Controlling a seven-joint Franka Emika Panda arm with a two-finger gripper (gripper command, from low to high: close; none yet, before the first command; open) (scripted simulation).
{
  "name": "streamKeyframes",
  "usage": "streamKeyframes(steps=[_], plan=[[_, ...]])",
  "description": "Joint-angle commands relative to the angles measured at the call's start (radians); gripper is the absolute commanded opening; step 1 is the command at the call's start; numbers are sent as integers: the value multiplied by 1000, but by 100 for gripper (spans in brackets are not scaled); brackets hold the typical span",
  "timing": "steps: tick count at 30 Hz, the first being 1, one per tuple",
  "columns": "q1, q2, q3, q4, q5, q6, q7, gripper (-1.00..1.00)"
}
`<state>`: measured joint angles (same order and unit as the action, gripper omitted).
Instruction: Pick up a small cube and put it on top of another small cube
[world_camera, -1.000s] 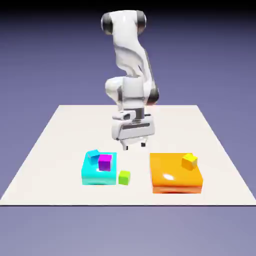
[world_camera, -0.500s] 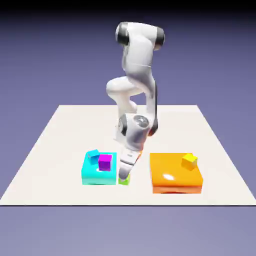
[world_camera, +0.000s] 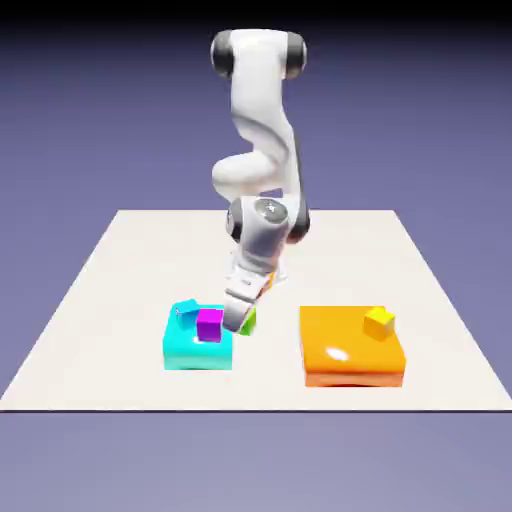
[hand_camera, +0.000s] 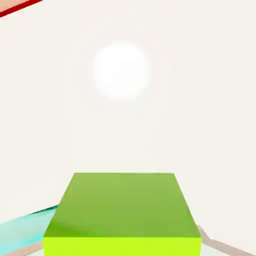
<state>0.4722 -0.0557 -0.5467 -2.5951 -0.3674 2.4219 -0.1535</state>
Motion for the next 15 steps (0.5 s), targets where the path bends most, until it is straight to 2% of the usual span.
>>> streamKeyframes(steps=[1, 4, 6, 12, 13, 15], plan=[[-24, -35, 14, 10, -10, -43, 7, -100], [-119, -138, 55, 40, -36, -173, 26, -100], [-135, -155, 62, 45, -41, -195, 29, -100], [-159, 7, 37, -16, -32, 28, 20, -100], [-159, 7, 37, -16, -32, 28, 20, 100], [-154, -24, 42, -4, -34, -16, 21, 100]])
